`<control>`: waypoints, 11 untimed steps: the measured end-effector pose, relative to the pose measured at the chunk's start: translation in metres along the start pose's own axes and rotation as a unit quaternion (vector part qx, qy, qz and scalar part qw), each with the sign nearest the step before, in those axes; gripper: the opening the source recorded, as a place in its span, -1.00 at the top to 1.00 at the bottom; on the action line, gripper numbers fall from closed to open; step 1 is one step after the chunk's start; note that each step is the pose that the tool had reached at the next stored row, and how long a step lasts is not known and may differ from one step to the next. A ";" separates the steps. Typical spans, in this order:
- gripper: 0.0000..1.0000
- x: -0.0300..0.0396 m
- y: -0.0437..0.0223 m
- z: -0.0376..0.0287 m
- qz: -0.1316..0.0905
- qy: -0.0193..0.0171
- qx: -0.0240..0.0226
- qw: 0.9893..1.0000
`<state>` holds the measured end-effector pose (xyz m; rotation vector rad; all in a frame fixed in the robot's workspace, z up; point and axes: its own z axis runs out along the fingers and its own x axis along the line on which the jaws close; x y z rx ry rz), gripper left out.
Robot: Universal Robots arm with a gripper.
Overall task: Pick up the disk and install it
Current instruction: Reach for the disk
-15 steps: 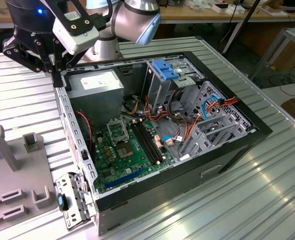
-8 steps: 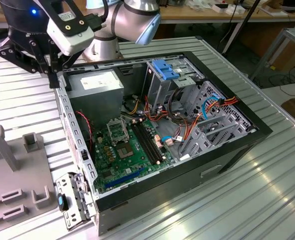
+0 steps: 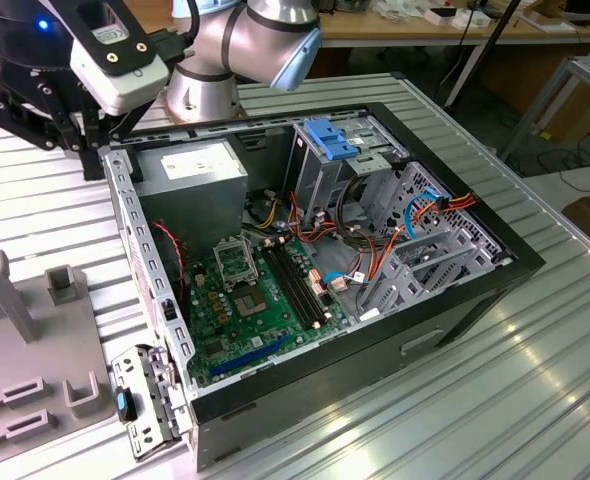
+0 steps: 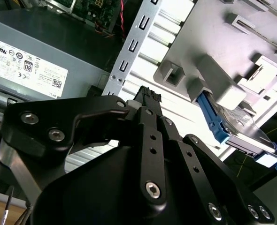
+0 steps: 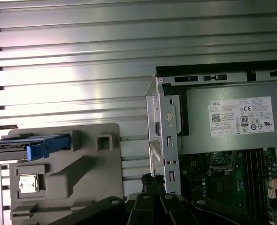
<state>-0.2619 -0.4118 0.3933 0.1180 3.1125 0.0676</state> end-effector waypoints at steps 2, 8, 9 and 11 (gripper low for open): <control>0.79 0.0027 -0.0005 -0.0001 0.000 0.000 0.000 1.000; 0.79 0.0113 -0.0022 -0.0004 0.000 0.000 0.000 1.000; 0.79 0.0122 -0.0024 -0.0004 0.000 0.000 0.000 1.000; 0.79 0.0159 -0.0031 -0.0006 0.000 0.000 0.000 1.000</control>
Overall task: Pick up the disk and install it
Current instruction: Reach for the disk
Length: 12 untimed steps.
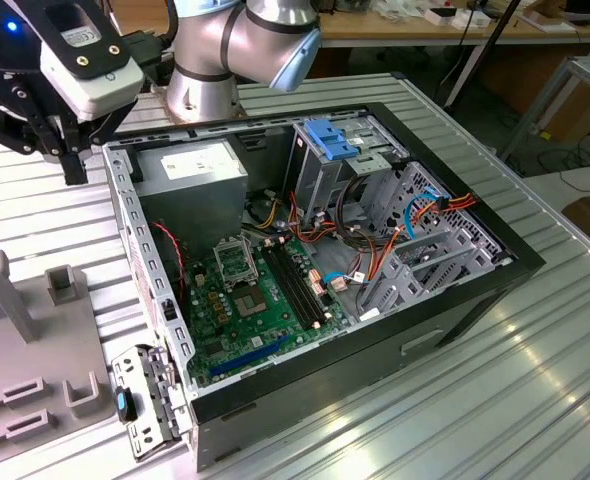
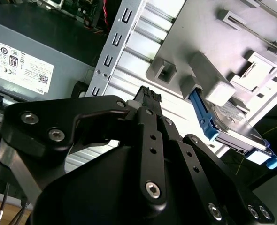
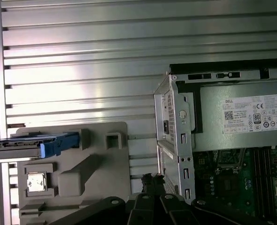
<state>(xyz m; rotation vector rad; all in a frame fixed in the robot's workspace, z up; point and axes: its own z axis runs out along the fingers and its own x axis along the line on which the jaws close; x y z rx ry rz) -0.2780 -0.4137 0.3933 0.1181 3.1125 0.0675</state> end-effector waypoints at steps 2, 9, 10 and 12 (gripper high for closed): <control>0.79 0.0020 -0.0004 0.0000 0.000 0.000 0.000 1.000; 0.79 0.0120 -0.0023 -0.0004 0.000 0.000 0.000 1.000; 0.79 0.0134 -0.0026 -0.0004 0.000 0.000 0.000 1.000; 0.79 0.0165 -0.0032 -0.0005 0.000 0.000 0.000 1.000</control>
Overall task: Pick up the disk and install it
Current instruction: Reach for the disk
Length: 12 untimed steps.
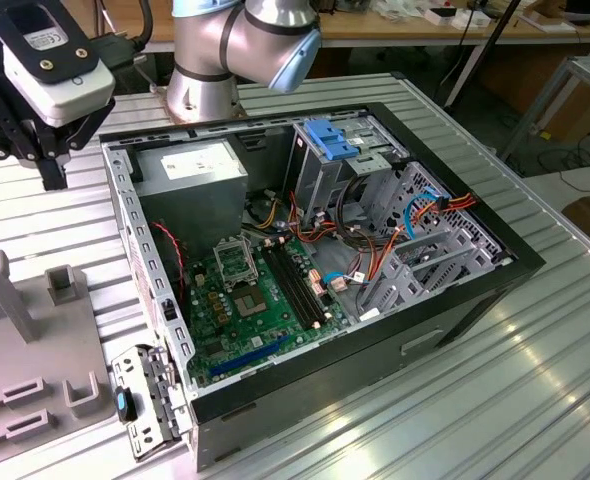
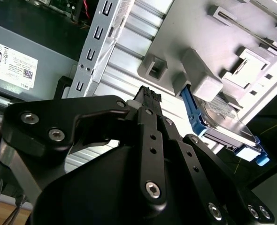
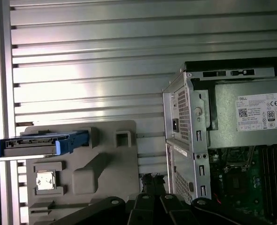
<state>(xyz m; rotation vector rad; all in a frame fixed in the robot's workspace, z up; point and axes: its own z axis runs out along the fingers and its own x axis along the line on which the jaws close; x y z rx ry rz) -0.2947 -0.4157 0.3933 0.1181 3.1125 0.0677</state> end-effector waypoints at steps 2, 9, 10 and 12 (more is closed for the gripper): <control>0.79 0.0029 -0.0006 -0.0002 0.000 0.000 0.000 1.000; 0.79 0.0131 -0.0024 -0.0004 0.000 0.000 0.000 1.000; 0.79 0.0142 -0.0026 -0.0005 0.000 0.000 0.000 1.000; 0.79 0.0164 -0.0029 -0.0005 0.000 0.000 0.000 1.000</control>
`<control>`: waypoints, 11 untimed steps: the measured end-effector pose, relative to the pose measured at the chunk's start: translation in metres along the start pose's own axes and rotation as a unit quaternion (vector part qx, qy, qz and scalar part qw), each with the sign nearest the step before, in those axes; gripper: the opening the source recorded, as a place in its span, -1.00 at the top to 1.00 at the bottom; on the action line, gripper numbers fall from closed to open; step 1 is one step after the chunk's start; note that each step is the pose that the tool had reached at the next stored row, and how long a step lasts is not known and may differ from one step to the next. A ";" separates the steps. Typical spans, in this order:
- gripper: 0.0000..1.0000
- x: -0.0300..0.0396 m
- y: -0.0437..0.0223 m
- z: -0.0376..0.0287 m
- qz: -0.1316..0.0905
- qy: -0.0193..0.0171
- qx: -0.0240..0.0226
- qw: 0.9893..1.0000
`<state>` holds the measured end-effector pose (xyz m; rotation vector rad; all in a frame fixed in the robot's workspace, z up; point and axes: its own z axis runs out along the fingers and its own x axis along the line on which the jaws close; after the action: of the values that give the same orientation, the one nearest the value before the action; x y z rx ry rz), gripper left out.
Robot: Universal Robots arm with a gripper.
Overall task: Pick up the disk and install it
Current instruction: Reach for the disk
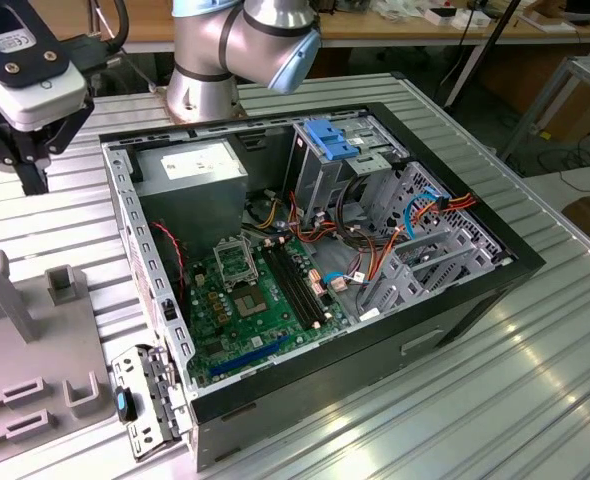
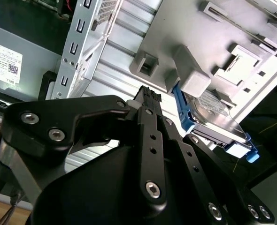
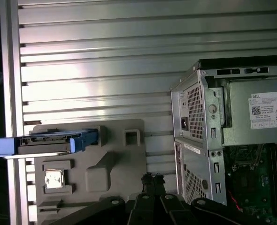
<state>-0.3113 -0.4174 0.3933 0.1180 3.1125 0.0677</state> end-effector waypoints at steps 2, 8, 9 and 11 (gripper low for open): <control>0.79 0.0022 -0.0004 -0.0001 0.000 0.000 0.000 1.000; 0.79 0.0134 -0.0018 -0.0004 0.000 0.000 0.000 1.000; 0.79 0.0182 -0.0022 -0.0005 0.000 0.000 0.000 1.000; 0.79 0.0224 -0.0024 -0.0006 0.000 0.000 0.000 1.000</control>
<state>-0.3339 -0.4181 0.3932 0.1180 3.1125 0.0676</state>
